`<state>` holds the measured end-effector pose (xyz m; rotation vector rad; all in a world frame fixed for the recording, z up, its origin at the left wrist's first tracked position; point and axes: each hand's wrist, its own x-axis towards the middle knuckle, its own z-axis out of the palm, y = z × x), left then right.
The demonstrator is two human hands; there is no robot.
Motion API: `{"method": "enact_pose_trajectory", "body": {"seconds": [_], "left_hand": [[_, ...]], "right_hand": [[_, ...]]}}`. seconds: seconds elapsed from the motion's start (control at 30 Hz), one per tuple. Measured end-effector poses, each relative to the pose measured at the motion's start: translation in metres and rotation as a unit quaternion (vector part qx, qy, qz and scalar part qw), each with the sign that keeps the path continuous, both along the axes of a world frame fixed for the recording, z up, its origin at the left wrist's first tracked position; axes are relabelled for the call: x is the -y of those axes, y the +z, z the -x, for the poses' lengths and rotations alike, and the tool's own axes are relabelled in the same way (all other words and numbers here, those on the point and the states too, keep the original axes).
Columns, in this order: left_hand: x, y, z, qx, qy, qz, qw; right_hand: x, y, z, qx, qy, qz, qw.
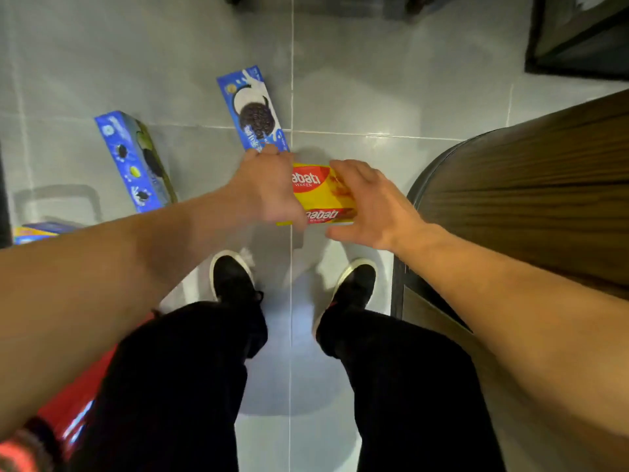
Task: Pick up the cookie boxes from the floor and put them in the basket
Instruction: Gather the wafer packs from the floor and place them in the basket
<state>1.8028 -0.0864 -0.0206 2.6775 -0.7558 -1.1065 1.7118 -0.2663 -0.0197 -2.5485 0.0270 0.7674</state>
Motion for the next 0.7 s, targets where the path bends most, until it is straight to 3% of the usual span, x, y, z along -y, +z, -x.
{"method": "enact_pose_trajectory", "body": {"seconds": [0.07, 0.17, 0.33, 0.47, 0.6, 0.7], "left_hand": [[-0.028, 0.062, 0.004, -0.109, 0.099, -0.002, 0.989], [-0.064, 0.145, 0.008, -0.214, 0.152, 0.033, 0.964], [-0.125, 0.292, 0.030, -0.284, 0.208, 0.051, 0.935], [-0.167, 0.365, 0.061, -0.227, 0.211, 0.063, 0.949], [-0.201, 0.421, 0.106, -0.059, 0.240, 0.118, 0.962], [-0.219, 0.444, 0.146, 0.044, 0.287, 0.109, 0.951]], "right_hand": [[-0.019, 0.062, 0.012, 0.005, 0.027, 0.013, 1.000], [-0.038, 0.150, 0.021, 0.046, 0.043, 0.035, 0.997], [-0.074, 0.288, 0.016, 0.043, 0.130, 0.046, 0.990], [-0.101, 0.359, 0.005, 0.036, 0.210, 0.049, 0.976], [-0.132, 0.406, 0.002, 0.036, 0.261, 0.048, 0.963], [-0.156, 0.427, 0.009, 0.030, 0.301, 0.042, 0.952]]}}
